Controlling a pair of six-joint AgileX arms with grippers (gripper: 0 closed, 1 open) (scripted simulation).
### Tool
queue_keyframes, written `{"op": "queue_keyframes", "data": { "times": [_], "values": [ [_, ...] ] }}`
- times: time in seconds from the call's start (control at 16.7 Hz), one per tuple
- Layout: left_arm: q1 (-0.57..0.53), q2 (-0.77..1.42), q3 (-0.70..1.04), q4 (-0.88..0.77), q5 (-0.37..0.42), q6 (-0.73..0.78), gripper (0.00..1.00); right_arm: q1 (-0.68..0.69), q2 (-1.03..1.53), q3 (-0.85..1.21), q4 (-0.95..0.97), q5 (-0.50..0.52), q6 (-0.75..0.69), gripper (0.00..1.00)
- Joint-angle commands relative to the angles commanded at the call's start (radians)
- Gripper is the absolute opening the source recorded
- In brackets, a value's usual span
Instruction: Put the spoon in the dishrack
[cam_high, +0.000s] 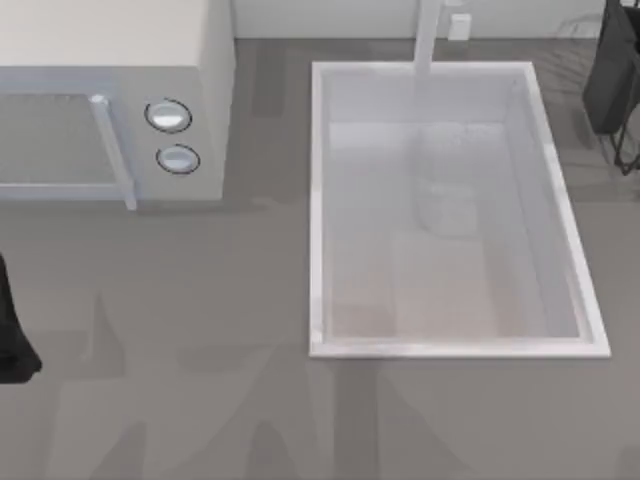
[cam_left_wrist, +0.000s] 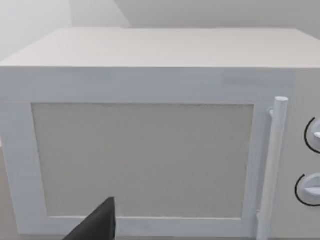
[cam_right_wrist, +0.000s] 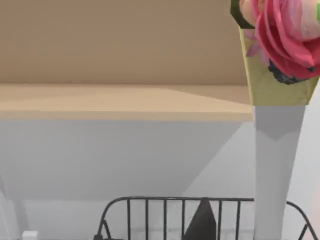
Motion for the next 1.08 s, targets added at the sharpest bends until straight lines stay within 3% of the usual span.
{"op": "queue_keyframes", "data": {
  "times": [0.18, 0.66, 1.08],
  "values": [
    [0.0, 0.0, 0.0, 0.0, 0.0, 0.0, 1.0, -0.061, -0.031, -0.014, 0.064, -0.035, 0.043, 0.0],
    [0.0, 0.0, 0.0, 0.0, 0.0, 0.0, 1.0, -0.034, 0.04, -0.012, 0.132, -0.014, 0.044, 0.0],
    [0.0, 0.0, 0.0, 0.0, 0.0, 0.0, 1.0, 0.105, 0.441, -0.075, 0.613, 0.138, 0.041, 0.0]
  ]
}}
